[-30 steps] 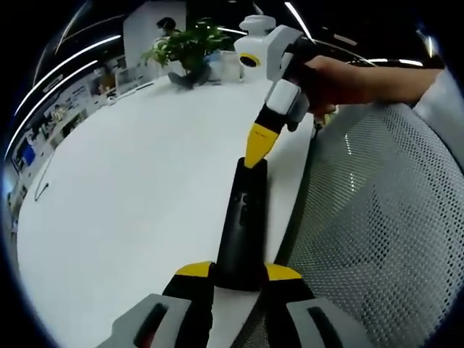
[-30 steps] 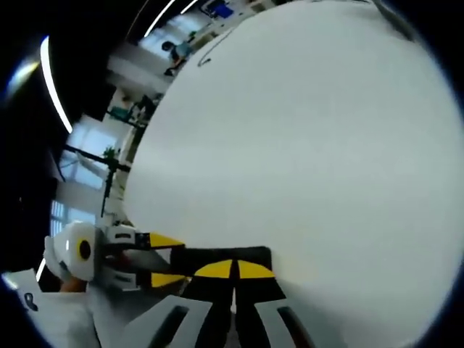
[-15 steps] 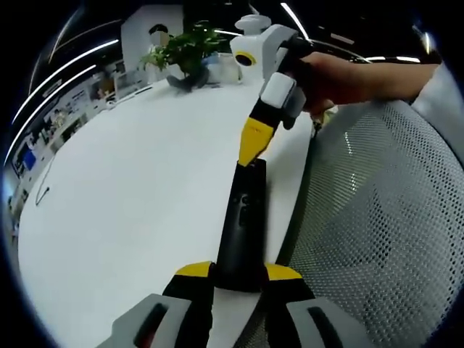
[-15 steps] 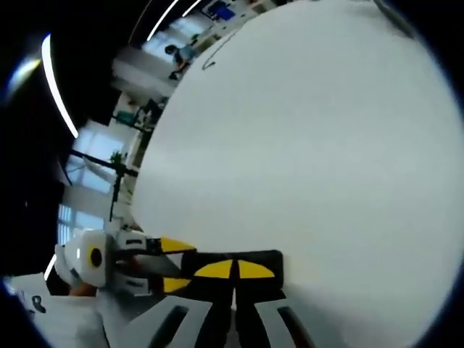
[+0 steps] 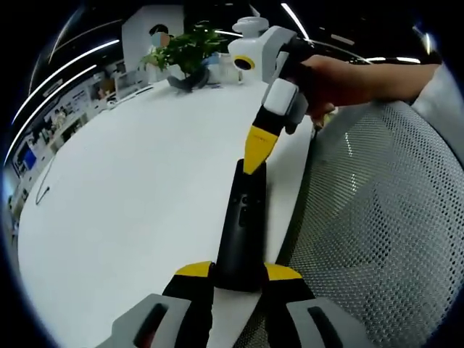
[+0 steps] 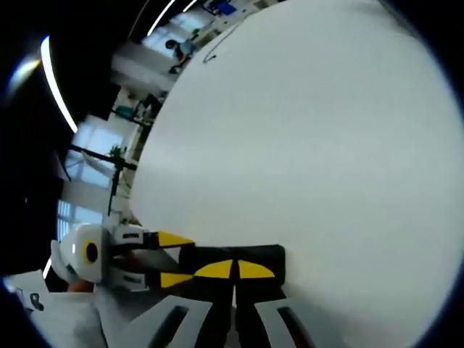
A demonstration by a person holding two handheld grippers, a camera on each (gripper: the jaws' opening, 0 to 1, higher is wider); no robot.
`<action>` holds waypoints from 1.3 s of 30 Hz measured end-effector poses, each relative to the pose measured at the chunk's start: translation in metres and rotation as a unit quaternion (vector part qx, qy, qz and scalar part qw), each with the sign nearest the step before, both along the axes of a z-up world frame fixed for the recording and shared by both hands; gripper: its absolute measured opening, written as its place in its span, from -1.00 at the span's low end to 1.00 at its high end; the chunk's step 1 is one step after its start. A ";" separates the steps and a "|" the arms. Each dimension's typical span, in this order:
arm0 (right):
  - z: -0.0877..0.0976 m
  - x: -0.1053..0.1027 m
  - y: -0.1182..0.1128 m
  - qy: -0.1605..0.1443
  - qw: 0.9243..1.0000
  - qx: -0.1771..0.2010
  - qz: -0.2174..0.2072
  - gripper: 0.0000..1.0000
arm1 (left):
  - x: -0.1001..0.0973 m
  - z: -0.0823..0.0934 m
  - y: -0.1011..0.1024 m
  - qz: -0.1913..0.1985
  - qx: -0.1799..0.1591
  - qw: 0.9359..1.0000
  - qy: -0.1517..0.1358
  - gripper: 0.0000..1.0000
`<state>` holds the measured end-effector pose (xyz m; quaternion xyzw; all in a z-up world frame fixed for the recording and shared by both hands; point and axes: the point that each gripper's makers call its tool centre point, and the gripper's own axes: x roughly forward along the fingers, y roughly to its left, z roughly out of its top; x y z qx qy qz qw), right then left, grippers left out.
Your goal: Press the specified remote control buttons in sequence, fully releasing each button before pressing the next.
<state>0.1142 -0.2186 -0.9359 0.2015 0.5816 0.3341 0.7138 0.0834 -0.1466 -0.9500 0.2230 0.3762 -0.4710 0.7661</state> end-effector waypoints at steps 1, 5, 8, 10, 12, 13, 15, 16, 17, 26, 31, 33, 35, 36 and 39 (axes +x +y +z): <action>-0.001 0.000 0.000 0.000 1.000 -0.002 0.001 -1.00 | 0.000 0.000 0.000 0.000 0.000 1.000 0.000 -0.50; -0.001 -0.001 0.000 -0.005 1.000 -0.007 0.006 -1.00 | 0.000 0.000 0.000 0.000 0.000 1.000 0.000 -0.50; -0.001 -0.001 0.000 -0.009 1.000 -0.010 0.008 -1.00 | 0.000 0.000 0.000 0.000 0.000 1.000 -0.001 -0.50; -0.001 -0.001 0.000 -0.013 1.000 -0.011 0.010 -1.00 | 0.000 0.000 0.000 0.000 -0.001 1.000 -0.001 -0.50; -0.001 -0.002 0.001 -0.030 0.999 -0.021 0.026 -1.00 | 0.000 0.000 0.000 0.000 -0.001 1.000 -0.002 -0.50; -0.001 -0.003 0.001 -0.038 0.998 -0.026 0.032 -1.00 | 0.000 0.000 0.000 0.000 -0.001 1.000 -0.002 -0.50; -0.002 -0.002 0.001 -0.041 0.998 -0.027 0.034 -1.00 | 0.000 0.000 -0.001 0.000 -0.003 1.000 -0.003 -0.50; -0.002 -0.002 0.000 -0.040 0.998 -0.026 0.034 -1.00 | 0.000 0.000 -0.001 0.000 -0.003 1.000 -0.003 -0.50; -0.003 -0.002 0.000 -0.038 0.998 -0.025 0.032 -1.00 | 0.000 0.000 -0.001 0.000 -0.003 1.000 -0.003 -0.50; -0.003 -0.002 0.000 -0.028 0.999 -0.024 0.024 -1.00 | 0.000 0.001 -0.001 -0.001 -0.006 1.000 -0.004 -0.49; -0.003 -0.002 0.000 -0.032 0.999 -0.024 0.025 -1.00 | 0.000 0.001 -0.002 -0.005 -0.006 1.000 -0.007 -0.50; -0.002 -0.002 0.000 -0.035 0.999 -0.025 0.029 -1.00 | 0.000 0.001 -0.002 -0.007 -0.007 1.000 -0.008 -0.50; -0.002 -0.002 0.000 -0.034 0.999 -0.024 0.029 -1.00 | 0.000 0.001 -0.002 -0.010 -0.006 1.000 -0.007 -0.51; -0.002 -0.002 0.000 -0.034 0.999 -0.024 0.031 -1.00 | -0.001 0.001 -0.002 -0.014 -0.006 1.000 -0.007 -0.52; -0.001 -0.002 0.000 -0.033 0.999 -0.027 0.031 -1.00 | -0.001 0.001 -0.002 -0.020 -0.006 1.000 -0.007 -0.53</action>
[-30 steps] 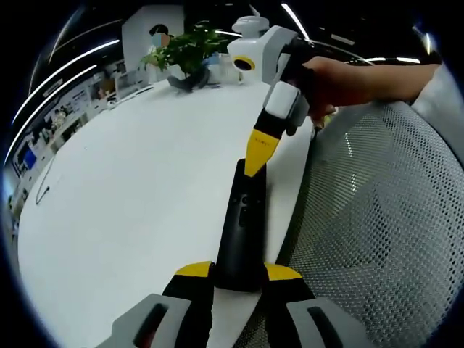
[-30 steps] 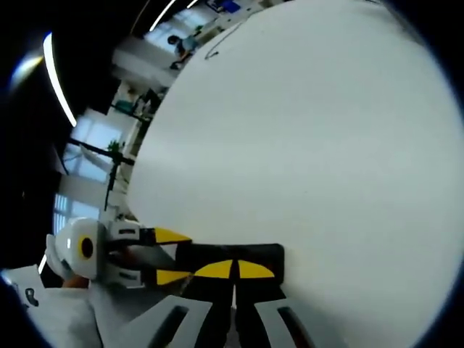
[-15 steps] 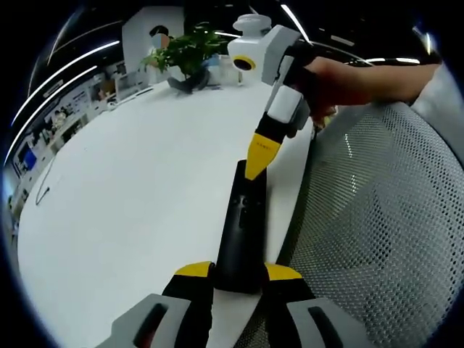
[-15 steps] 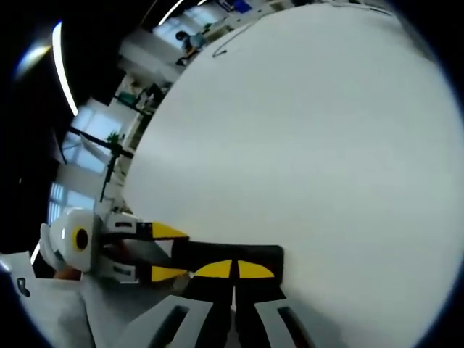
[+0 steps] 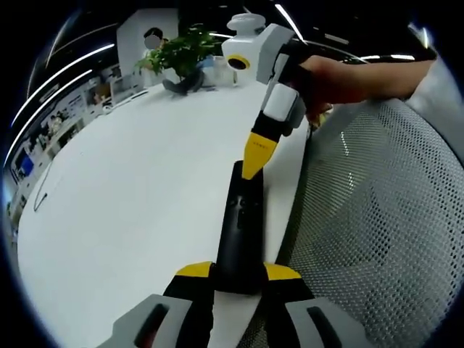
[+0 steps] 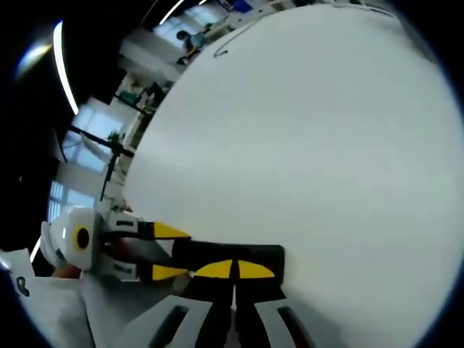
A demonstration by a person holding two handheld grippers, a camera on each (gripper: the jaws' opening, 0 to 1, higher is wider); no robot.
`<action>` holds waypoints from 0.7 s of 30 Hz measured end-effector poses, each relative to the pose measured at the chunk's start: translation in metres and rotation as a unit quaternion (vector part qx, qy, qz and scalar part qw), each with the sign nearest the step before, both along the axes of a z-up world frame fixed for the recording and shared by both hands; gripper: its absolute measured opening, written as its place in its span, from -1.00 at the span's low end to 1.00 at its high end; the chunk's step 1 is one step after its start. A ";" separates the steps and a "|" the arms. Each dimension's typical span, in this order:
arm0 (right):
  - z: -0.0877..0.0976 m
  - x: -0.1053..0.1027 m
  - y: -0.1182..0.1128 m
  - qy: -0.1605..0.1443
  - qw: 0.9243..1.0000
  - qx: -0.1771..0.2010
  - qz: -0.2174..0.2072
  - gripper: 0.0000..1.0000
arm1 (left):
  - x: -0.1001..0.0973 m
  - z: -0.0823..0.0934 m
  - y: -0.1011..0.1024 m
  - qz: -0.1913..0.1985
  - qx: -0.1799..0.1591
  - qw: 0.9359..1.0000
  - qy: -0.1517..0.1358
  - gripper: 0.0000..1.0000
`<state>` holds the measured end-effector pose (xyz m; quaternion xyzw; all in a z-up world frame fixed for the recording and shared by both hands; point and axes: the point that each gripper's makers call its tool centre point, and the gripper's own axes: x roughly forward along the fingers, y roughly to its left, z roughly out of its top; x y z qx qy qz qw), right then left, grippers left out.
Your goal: Press the specified remote control buttons in sequence, fully releasing each button before pressing the next.
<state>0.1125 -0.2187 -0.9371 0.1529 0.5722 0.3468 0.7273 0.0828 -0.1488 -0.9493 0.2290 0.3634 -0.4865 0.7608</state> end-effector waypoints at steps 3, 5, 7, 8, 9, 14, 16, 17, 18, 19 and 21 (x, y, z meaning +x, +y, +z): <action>0.000 0.000 -0.001 -0.002 1.000 -0.007 0.005 -1.00 | 0.000 0.000 -0.002 -0.005 -0.001 1.000 -0.003 -0.53; 0.001 0.002 -0.002 -0.005 1.000 -0.005 0.003 -1.00 | -0.002 0.000 -0.004 -0.013 -0.003 1.000 -0.002 -0.53; 0.005 0.003 0.001 -0.009 1.000 0.007 -0.001 -1.00 | -0.003 0.000 -0.006 -0.016 -0.004 1.000 -0.002 -0.53; 0.008 0.005 0.002 -0.014 1.000 0.013 -0.005 -1.00 | -0.004 0.000 -0.006 -0.018 -0.004 1.000 -0.001 -0.53; 0.009 0.005 0.002 -0.016 1.000 0.014 -0.006 -1.00 | -0.004 0.000 -0.007 -0.019 -0.004 1.000 -0.001 -0.53; 0.004 0.006 0.002 -0.016 1.000 0.008 -0.006 -1.00 | -0.004 0.000 -0.008 -0.022 -0.006 1.000 0.000 -0.53; 0.003 0.004 0.004 -0.016 1.000 0.003 -0.001 -1.00 | -0.003 0.000 -0.008 -0.023 -0.006 1.000 -0.001 -0.53; 0.003 0.004 0.005 -0.017 1.000 0.002 0.001 -1.00 | -0.003 0.000 -0.008 -0.022 -0.006 1.000 -0.001 -0.53; 0.002 0.003 0.005 -0.017 1.000 0.001 0.004 -1.00 | -0.003 0.000 -0.008 -0.022 -0.006 1.000 0.000 -0.53; 0.002 0.003 0.006 -0.016 1.000 0.001 0.006 -1.00 | -0.003 0.000 -0.008 -0.022 -0.006 1.000 0.000 -0.53; 0.000 0.002 0.006 -0.014 1.000 -0.002 0.008 -1.00 | -0.003 0.000 -0.008 -0.021 -0.006 1.000 0.000 -0.53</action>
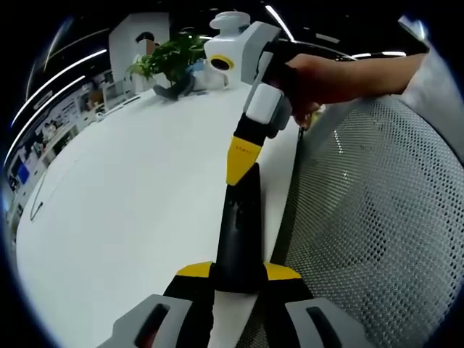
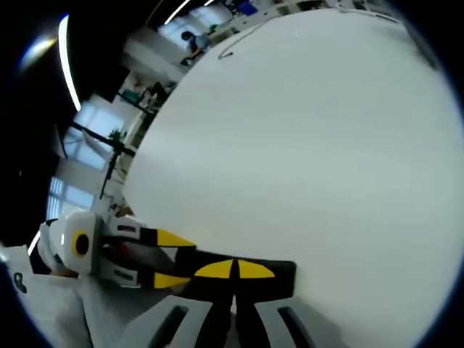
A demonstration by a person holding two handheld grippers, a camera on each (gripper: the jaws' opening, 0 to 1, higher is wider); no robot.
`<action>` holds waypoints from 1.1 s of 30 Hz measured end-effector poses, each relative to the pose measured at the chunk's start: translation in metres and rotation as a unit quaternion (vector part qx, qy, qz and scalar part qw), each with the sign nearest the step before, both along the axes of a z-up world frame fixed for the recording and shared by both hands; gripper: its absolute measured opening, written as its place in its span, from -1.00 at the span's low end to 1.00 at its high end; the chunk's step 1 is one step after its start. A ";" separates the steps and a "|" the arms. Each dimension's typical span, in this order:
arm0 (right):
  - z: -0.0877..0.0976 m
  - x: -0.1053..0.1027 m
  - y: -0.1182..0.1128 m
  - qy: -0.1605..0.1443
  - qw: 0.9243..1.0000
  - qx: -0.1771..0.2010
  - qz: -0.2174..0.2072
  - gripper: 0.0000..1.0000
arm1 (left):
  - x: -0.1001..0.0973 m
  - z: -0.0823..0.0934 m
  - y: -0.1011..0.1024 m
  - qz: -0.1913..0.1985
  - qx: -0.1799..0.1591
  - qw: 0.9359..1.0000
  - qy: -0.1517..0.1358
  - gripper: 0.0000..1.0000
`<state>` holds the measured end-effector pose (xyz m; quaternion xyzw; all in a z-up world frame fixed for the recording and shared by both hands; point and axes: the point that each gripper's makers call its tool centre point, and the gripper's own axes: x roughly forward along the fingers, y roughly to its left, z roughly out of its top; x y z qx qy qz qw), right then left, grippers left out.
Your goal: Press the specified remote control buttons in sequence, fully releasing each button before pressing the next.
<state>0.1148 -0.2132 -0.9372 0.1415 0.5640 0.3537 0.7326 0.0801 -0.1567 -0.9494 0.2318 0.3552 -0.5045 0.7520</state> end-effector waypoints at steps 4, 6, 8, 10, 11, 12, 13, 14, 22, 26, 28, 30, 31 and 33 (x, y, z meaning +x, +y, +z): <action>0.000 0.000 -0.001 0.001 1.000 0.000 -0.001 -1.00 | 0.001 0.000 0.000 0.002 -0.001 1.000 0.000 -0.52; -0.001 0.000 -0.001 0.004 1.000 0.001 -0.004 -1.00 | 0.001 0.000 0.000 0.002 -0.001 1.000 0.000 -0.52; -0.001 0.000 -0.001 0.006 1.000 0.003 -0.007 -1.00 | 0.001 0.000 -0.001 0.003 -0.001 1.000 0.000 -0.52; -0.001 0.000 -0.001 0.009 1.000 0.005 -0.012 -1.00 | 0.001 0.000 -0.001 0.003 -0.002 1.000 0.000 -0.52; -0.001 0.000 -0.001 0.010 1.000 0.006 -0.013 -1.00 | 0.000 0.000 0.000 0.003 -0.002 1.000 0.000 -0.52; -0.002 0.000 -0.002 0.013 1.000 0.008 -0.016 -1.00 | 0.000 0.000 -0.001 0.004 -0.002 1.000 0.000 -0.52; -0.002 0.000 -0.002 0.014 1.000 0.009 -0.018 -1.00 | 0.000 0.000 -0.001 0.004 -0.003 1.000 -0.001 -0.52; -0.001 0.000 -0.002 0.014 1.000 0.010 -0.018 -1.00 | 0.001 0.000 -0.001 0.004 -0.003 1.000 0.000 -0.52; -0.003 0.000 -0.001 0.003 1.000 0.000 -0.014 -1.00 | 0.001 0.000 -0.001 0.005 -0.005 1.000 -0.002 -0.52; -0.003 0.001 -0.001 -0.005 1.000 -0.006 -0.010 -1.00 | 0.000 0.000 -0.002 0.006 -0.006 1.000 -0.002 -0.52; -0.003 0.001 -0.001 -0.003 1.000 -0.002 -0.012 -1.00 | 0.000 0.000 -0.002 0.007 -0.006 1.000 -0.002 -0.51; -0.003 0.002 -0.002 0.001 1.000 0.005 -0.017 -1.00 | 0.000 0.000 -0.002 0.007 -0.006 1.000 -0.002 -0.51; -0.003 0.002 -0.002 0.002 1.000 0.006 -0.016 -1.00 | 0.000 0.000 -0.002 0.007 -0.006 1.000 -0.002 -0.51; -0.001 0.002 -0.001 -0.003 1.000 0.000 -0.009 -1.00 | 0.000 0.000 -0.001 0.008 -0.006 1.000 -0.002 -0.51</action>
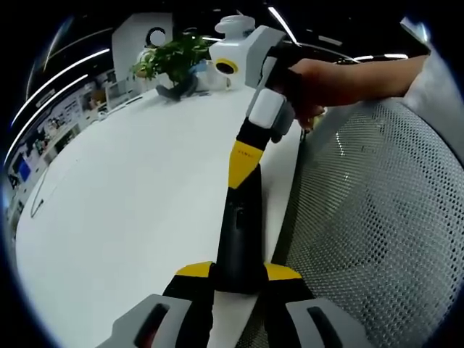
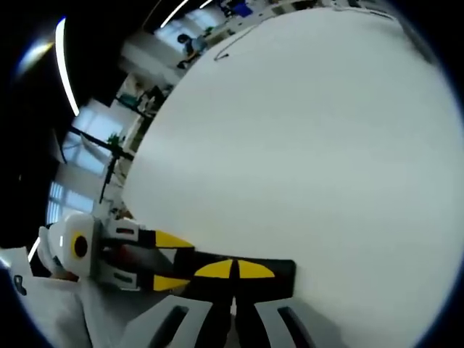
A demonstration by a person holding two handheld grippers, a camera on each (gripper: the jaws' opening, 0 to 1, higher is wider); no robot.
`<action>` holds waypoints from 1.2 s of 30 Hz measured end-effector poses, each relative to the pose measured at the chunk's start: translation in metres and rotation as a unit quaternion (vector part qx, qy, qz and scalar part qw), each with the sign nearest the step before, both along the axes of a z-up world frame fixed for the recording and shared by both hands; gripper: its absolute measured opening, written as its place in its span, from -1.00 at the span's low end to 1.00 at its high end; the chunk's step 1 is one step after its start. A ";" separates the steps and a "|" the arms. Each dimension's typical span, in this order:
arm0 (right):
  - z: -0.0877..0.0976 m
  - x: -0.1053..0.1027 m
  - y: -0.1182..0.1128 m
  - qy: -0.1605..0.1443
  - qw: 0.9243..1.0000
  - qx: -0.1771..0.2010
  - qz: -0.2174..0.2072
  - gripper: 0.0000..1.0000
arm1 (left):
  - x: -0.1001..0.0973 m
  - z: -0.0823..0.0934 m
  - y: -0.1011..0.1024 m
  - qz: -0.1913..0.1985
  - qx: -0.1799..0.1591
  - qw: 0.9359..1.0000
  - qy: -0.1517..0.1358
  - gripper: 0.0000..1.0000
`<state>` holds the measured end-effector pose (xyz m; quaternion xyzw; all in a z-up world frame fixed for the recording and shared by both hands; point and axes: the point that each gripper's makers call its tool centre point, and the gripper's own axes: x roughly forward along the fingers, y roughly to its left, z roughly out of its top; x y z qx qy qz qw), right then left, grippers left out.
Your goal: Press the specified remote control buttons in sequence, fully releasing each button before pressing the next.
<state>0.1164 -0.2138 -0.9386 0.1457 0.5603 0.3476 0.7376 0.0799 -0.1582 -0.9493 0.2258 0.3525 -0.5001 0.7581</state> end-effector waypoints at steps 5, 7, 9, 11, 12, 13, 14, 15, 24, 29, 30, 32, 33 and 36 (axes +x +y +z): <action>0.001 -0.001 -0.002 -0.005 1.000 -0.002 0.008 -1.00 | 0.000 0.000 0.000 0.003 0.002 1.000 0.000 -0.51; 0.002 -0.001 -0.002 -0.005 1.000 0.000 0.007 -1.00 | 0.000 0.000 0.000 0.003 0.001 1.000 0.000 -0.51; 0.006 -0.004 0.000 0.005 1.000 0.013 0.008 -1.00 | 0.000 0.000 0.000 0.004 0.002 1.000 0.000 -0.51; 0.007 -0.006 0.002 0.012 1.000 0.018 0.009 -1.00 | 0.000 0.000 0.000 0.004 0.002 1.000 0.000 -0.51; 0.006 -0.007 0.002 0.013 1.000 0.017 0.011 -1.00 | 0.000 0.000 0.000 0.004 0.002 1.000 0.000 -0.51; 0.006 -0.008 0.002 0.015 1.000 0.015 0.012 -1.00 | 0.000 0.000 0.000 0.004 0.001 1.000 0.000 -0.51; 0.006 -0.009 0.003 0.017 1.000 0.015 0.015 -1.00 | 0.000 0.000 0.000 0.004 0.001 1.000 0.000 -0.51; 0.006 -0.009 0.003 0.018 1.000 0.017 0.016 -1.00 | 0.000 0.000 0.000 0.004 0.001 1.000 0.000 -0.51; 0.000 -0.016 0.004 0.025 0.999 0.002 0.035 -1.00 | 0.000 0.000 -0.001 0.008 -0.004 1.000 -0.002 -0.50; 0.001 -0.015 0.004 0.028 0.999 0.009 0.027 -1.00 | 0.000 0.000 -0.002 0.007 -0.003 1.000 -0.003 -0.50; 0.001 -0.015 0.004 0.027 0.999 0.009 0.027 -1.00 | 0.000 0.000 -0.002 0.007 -0.004 1.000 -0.003 -0.50; 0.000 -0.015 0.004 0.026 0.999 0.008 0.025 -1.00 | 0.000 0.000 -0.002 0.007 -0.004 1.000 -0.003 -0.50; 0.000 -0.015 0.004 0.026 0.999 0.008 0.026 -1.00 | 0.000 0.000 -0.002 0.007 -0.004 1.000 -0.003 -0.50; 0.000 -0.015 0.004 0.025 0.999 0.010 0.025 -1.00 | 0.000 0.000 -0.002 0.007 -0.004 1.000 -0.003 -0.50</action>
